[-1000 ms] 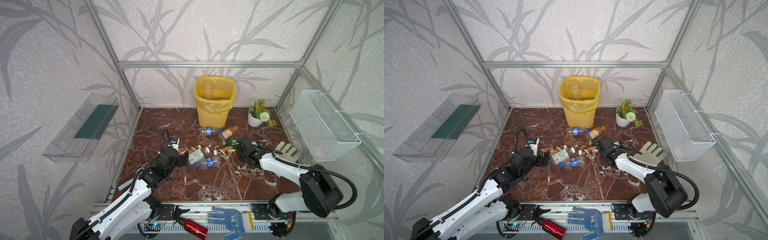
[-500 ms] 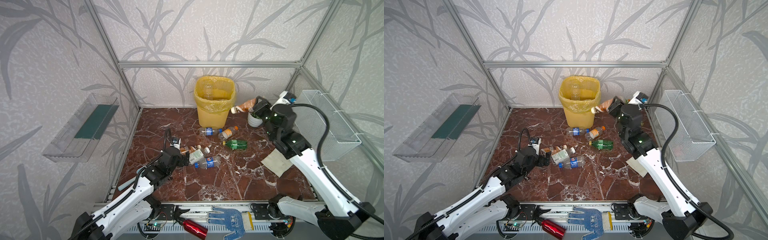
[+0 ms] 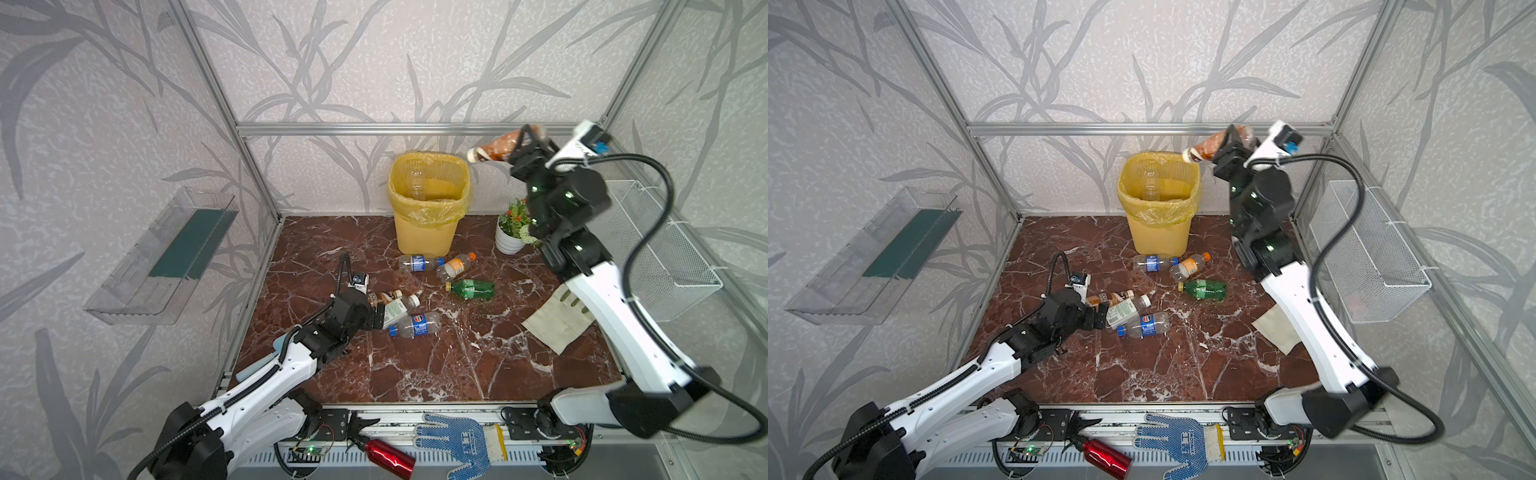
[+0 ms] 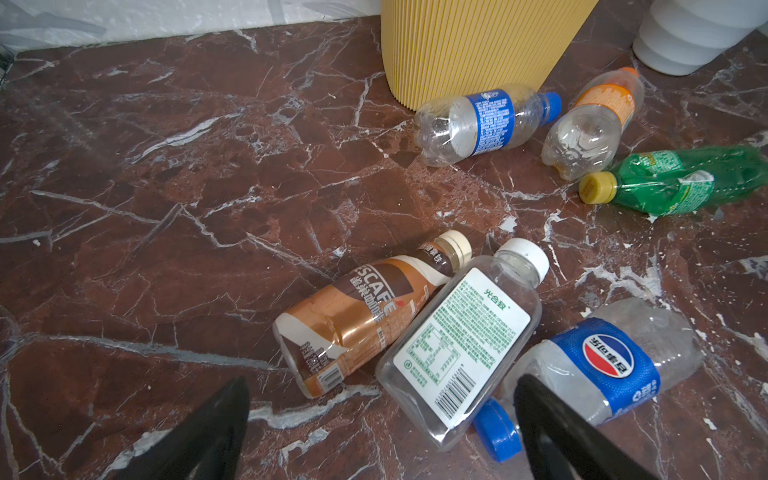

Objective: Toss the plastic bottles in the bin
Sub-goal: 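Lift the brown bottle with the right gripper and drop it into the bin, then draw the right gripper back while the left gripper reaches the Pepsi bottle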

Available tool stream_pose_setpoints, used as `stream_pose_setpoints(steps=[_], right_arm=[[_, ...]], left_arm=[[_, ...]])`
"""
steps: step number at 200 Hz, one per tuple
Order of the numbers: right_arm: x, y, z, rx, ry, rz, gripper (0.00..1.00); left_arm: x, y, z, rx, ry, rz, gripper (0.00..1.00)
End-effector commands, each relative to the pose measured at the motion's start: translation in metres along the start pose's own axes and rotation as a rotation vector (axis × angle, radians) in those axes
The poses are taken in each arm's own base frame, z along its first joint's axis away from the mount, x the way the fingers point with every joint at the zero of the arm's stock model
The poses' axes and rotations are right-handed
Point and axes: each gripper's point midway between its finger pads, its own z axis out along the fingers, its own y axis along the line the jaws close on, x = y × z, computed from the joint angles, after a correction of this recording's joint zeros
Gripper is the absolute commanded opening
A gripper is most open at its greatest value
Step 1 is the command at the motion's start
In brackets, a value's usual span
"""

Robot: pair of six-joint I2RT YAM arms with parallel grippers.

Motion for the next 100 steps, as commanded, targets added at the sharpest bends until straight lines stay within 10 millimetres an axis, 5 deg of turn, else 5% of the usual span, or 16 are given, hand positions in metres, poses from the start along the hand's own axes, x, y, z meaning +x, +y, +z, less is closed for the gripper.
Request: stream_pose_setpoints(steps=[1, 49, 100], right_arm=[[0.068, 0.007, 0.033, -0.037, 0.193, -0.067, 0.75], [0.030, 0.005, 0.023, -0.034, 0.106, -0.051, 0.94], [0.014, -0.023, 0.002, 0.016, 0.096, -0.033, 0.95]], left_arm=[[-0.019, -0.005, -0.008, 0.014, -0.039, -0.026, 0.99], [-0.011, 0.001, -0.016, 0.006, -0.043, -0.047, 0.99], [-0.018, -0.012, -0.023, 0.038, -0.056, 0.009, 0.99]])
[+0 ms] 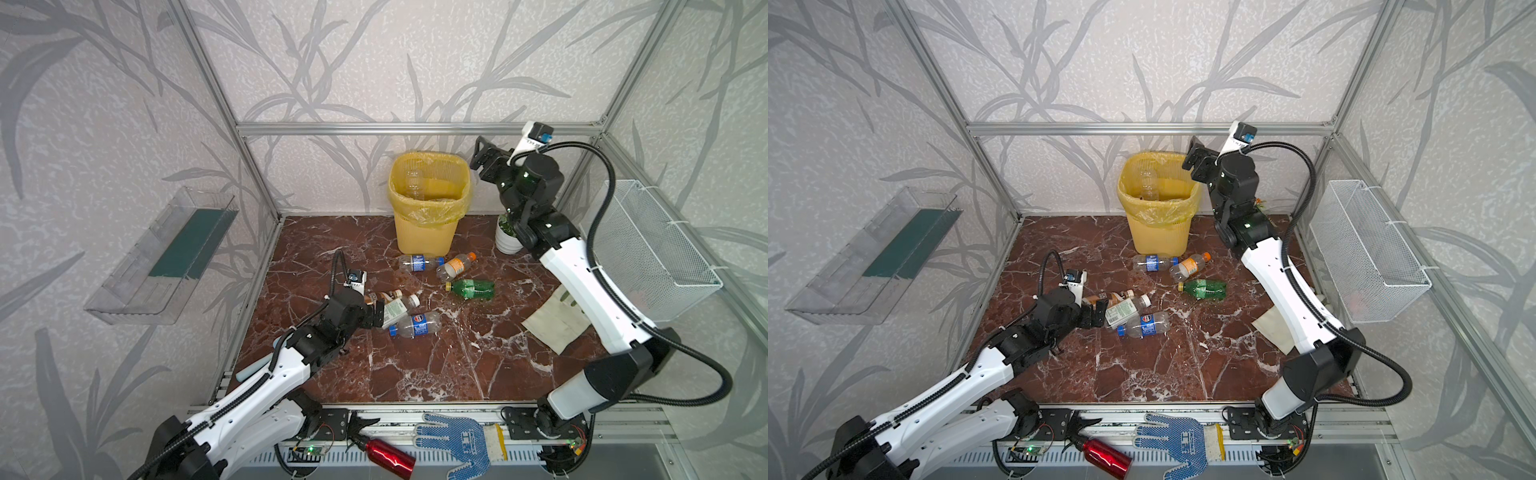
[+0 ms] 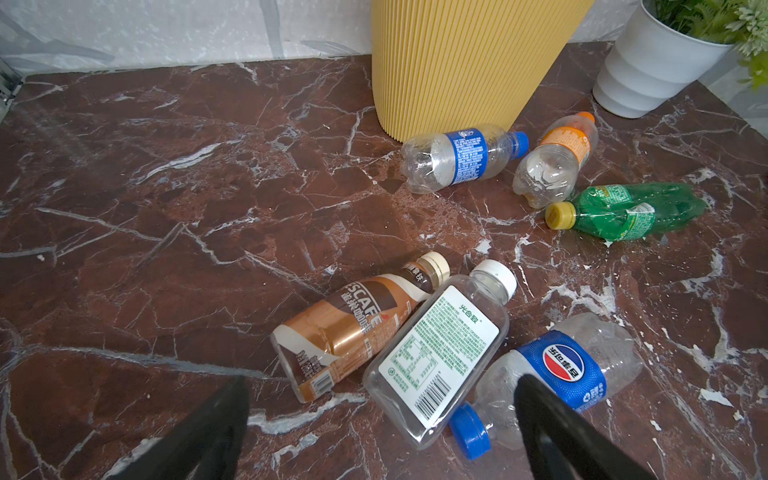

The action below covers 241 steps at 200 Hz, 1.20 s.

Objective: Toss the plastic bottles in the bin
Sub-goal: 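Draw the right gripper back while the left gripper reaches the Pepsi bottle, then grasp the blue-labelled Pepsi bottle with the left gripper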

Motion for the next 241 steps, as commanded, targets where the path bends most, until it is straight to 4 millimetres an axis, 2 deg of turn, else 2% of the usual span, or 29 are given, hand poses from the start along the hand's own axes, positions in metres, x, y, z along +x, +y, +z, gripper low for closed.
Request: stream_pose_setpoints(steps=[1, 24, 42, 71, 99, 123, 155, 196, 217, 241], right_arm=[[-0.016, -0.012, -0.010, 0.022, -0.040, 0.024, 0.95], [-0.009, -0.025, -0.018, 0.050, -0.025, 0.015, 0.95], [0.011, -0.044, -0.027, 0.083, 0.005, 0.019, 0.95], [0.085, -0.096, -0.046, 0.176, 0.162, 0.047, 0.95], [0.158, -0.159, -0.082, 0.298, 0.305, 0.127, 0.95], [0.205, -0.201, -0.121, 0.380, 0.388, 0.187, 0.95], [0.256, -0.243, -0.172, 0.476, 0.488, 0.232, 0.95], [0.297, -0.266, -0.216, 0.522, 0.565, 0.287, 0.95], [0.306, -0.274, -0.228, 0.546, 0.572, 0.306, 0.95], [0.308, -0.281, -0.233, 0.560, 0.565, 0.328, 0.95]], left_arm=[[-0.004, -0.007, -0.005, 0.006, -0.005, 0.036, 0.99], [-0.002, -0.026, -0.003, 0.025, 0.017, 0.142, 0.99], [0.008, -0.046, 0.003, 0.064, 0.065, 0.238, 0.99], [0.030, -0.084, 0.014, 0.171, 0.158, 0.391, 0.99], [0.055, -0.115, 0.022, 0.266, 0.276, 0.590, 0.99], [0.075, -0.129, 0.031, 0.299, 0.388, 0.735, 0.99], [0.094, -0.141, 0.042, 0.345, 0.529, 0.821, 0.87], [0.108, -0.147, 0.063, 0.322, 0.608, 0.873, 0.86], [0.115, -0.149, 0.074, 0.308, 0.634, 0.898, 0.86], [0.122, -0.150, 0.085, 0.287, 0.669, 0.917, 0.85]])
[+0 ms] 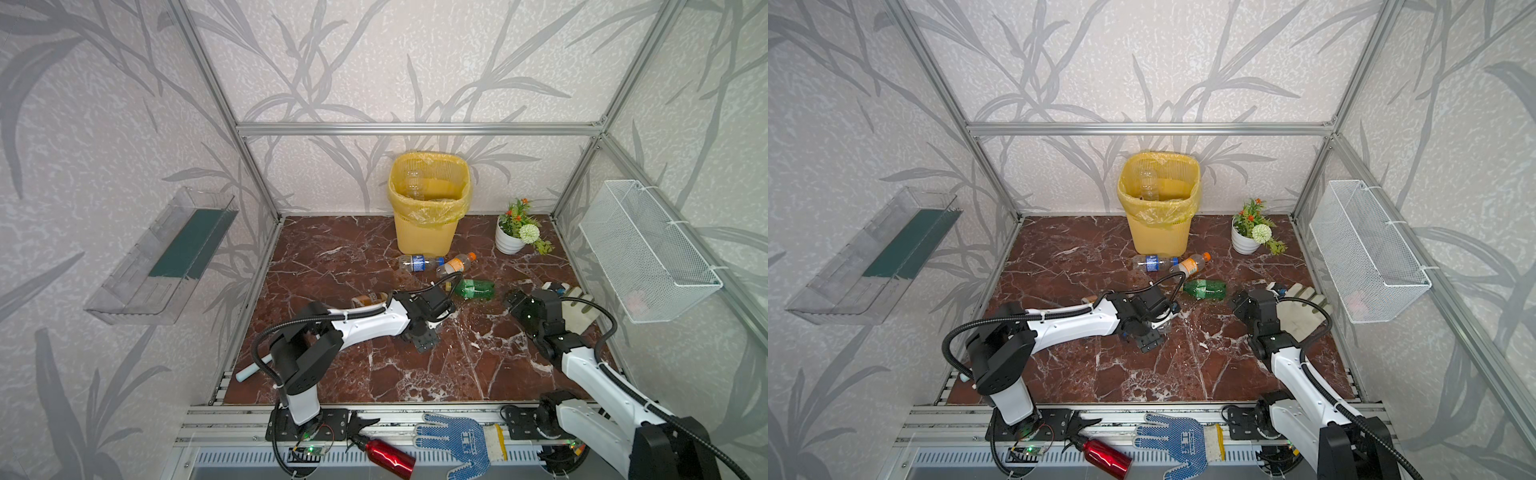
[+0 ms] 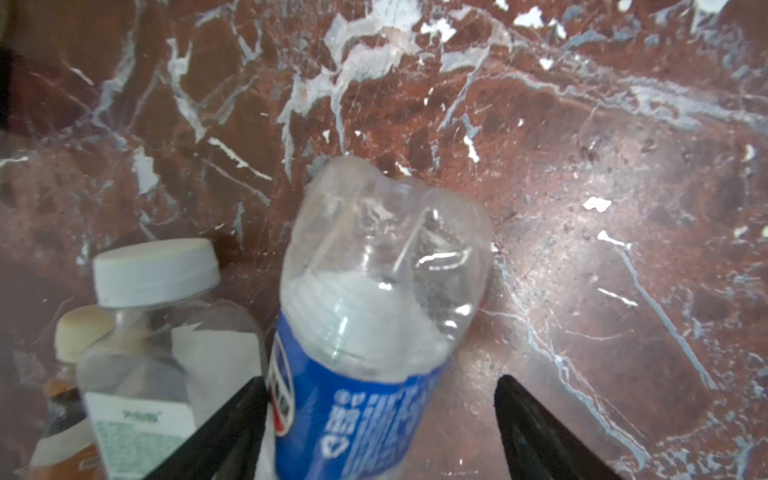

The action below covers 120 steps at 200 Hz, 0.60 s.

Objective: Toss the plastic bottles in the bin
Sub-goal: 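Grasp the blue-labelled Pepsi bottle with the left gripper, then lift the Pepsi bottle with the left gripper and drop it into the bin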

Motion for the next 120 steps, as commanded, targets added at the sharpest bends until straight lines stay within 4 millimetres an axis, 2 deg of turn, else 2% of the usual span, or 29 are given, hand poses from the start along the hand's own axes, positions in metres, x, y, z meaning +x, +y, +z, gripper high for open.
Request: stream_pose_setpoints(steps=[1, 35, 74, 100, 120], right_arm=[[-0.006, 0.001, -0.001, -0.029, -0.020, 0.053, 0.95], [-0.007, -0.005, 0.002, -0.027, -0.010, 0.069, 0.95], [-0.006, -0.011, 0.006, -0.019, 0.006, 0.081, 0.95], [-0.004, -0.013, 0.007, -0.022, 0.016, 0.089, 0.95], [-0.004, -0.012, 0.007, -0.028, 0.017, 0.095, 0.95]], left_arm=[[0.000, -0.002, 0.007, -0.002, 0.052, 0.051, 0.85], [-0.004, -0.009, 0.020, 0.017, 0.074, 0.060, 0.79], [-0.010, -0.014, 0.022, 0.031, 0.067, 0.051, 0.63], [-0.018, -0.012, 0.011, 0.025, 0.032, 0.035, 0.52], [-0.031, -0.005, -0.010, 0.004, -0.041, 0.009, 0.49]])
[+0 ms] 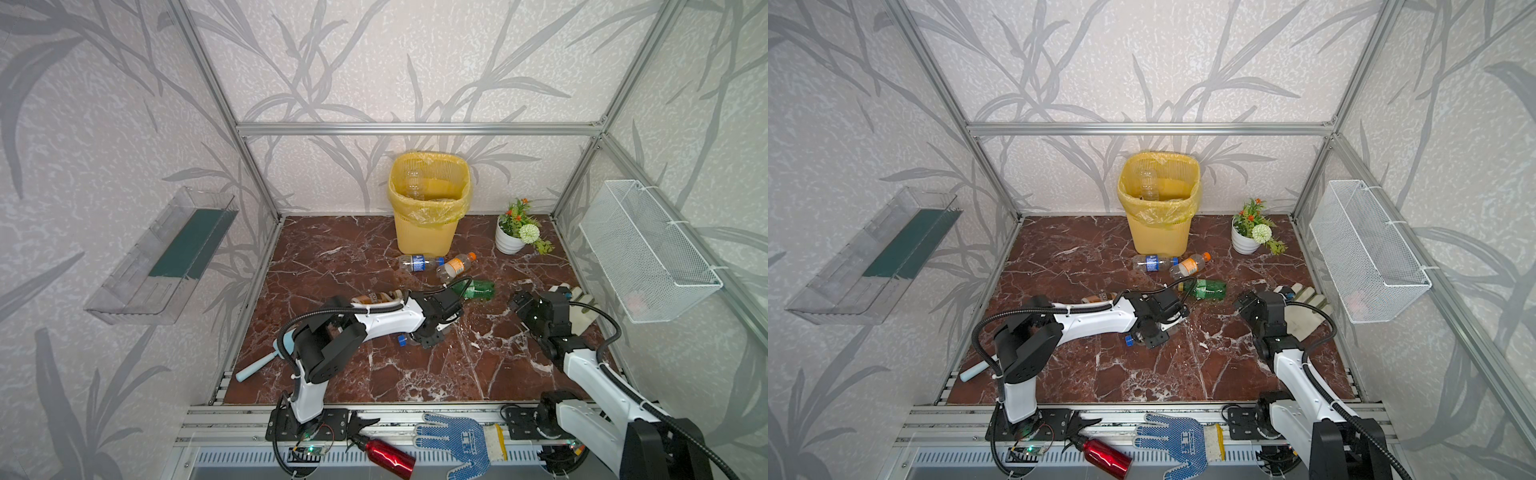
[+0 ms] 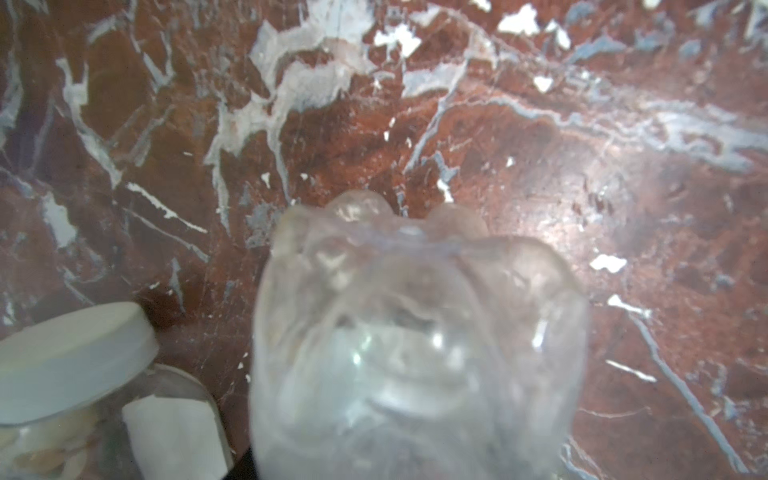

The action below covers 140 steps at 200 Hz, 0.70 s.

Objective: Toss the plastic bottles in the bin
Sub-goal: 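Lift the Pepsi bottle with the left gripper and drop it into the bin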

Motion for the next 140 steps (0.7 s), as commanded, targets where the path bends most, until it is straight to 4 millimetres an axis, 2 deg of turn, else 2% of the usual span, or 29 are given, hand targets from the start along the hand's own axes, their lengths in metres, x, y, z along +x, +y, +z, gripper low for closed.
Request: stream_pose_setpoints(steps=[1, 20, 32, 40, 57, 70, 84, 100, 114, 122, 130, 133, 134, 135, 140], right_arm=[[0.002, 0.000, 0.001, -0.018, 0.006, 0.014, 0.95], [0.001, 0.000, 0.001, -0.023, 0.005, 0.019, 0.95], [0.000, 0.002, 0.000, -0.031, 0.003, 0.022, 0.95], [-0.001, 0.003, -0.001, -0.036, 0.002, 0.023, 0.95], [-0.003, 0.006, -0.002, -0.049, -0.001, 0.025, 0.95], [-0.004, 0.008, -0.003, -0.060, -0.001, 0.024, 0.95], [-0.005, 0.011, -0.004, -0.069, -0.002, 0.021, 0.95], [-0.006, 0.012, -0.005, -0.075, -0.006, 0.022, 0.95], [-0.009, 0.011, -0.008, -0.077, -0.014, 0.024, 0.95], [-0.010, 0.011, -0.009, -0.079, -0.016, 0.024, 0.95], [-0.013, 0.011, -0.011, -0.079, -0.023, 0.024, 0.95], [-0.013, 0.011, -0.012, -0.079, -0.023, 0.024, 0.95], [-0.013, 0.011, -0.012, -0.080, -0.024, 0.024, 0.95], [-0.013, 0.011, -0.012, -0.080, -0.024, 0.024, 0.95], [-0.015, 0.011, -0.013, -0.081, -0.028, 0.027, 0.95]], left_arm=[[-0.020, 0.008, -0.034, -0.019, -0.095, -0.015, 0.49], [-0.039, 0.028, -0.076, -0.104, -0.220, -0.053, 0.48], [-0.052, 0.049, -0.116, -0.195, -0.321, -0.076, 0.46], [-0.060, 0.064, -0.149, -0.256, -0.402, -0.081, 0.45], [-0.077, 0.103, -0.238, -0.388, -0.619, -0.114, 0.46], [-0.082, 0.134, -0.320, -0.482, -0.836, -0.169, 0.46], [-0.073, 0.165, -0.408, -0.562, -1.093, -0.258, 0.44], [-0.056, 0.195, -0.481, -0.655, -1.315, -0.334, 0.42], [-0.054, 0.211, -0.512, -0.718, -1.399, -0.348, 0.42], [-0.060, 0.219, -0.518, -0.732, -1.411, -0.345, 0.42], [-0.070, 0.228, -0.517, -0.725, -1.415, -0.352, 0.42], [-0.077, 0.233, -0.508, -0.714, -1.403, -0.358, 0.42], [-0.076, 0.233, -0.514, -0.716, -1.416, -0.361, 0.42], [-0.080, 0.236, -0.506, -0.710, -1.402, -0.362, 0.42], [-0.089, 0.244, -0.499, -0.685, -1.404, -0.379, 0.42]])
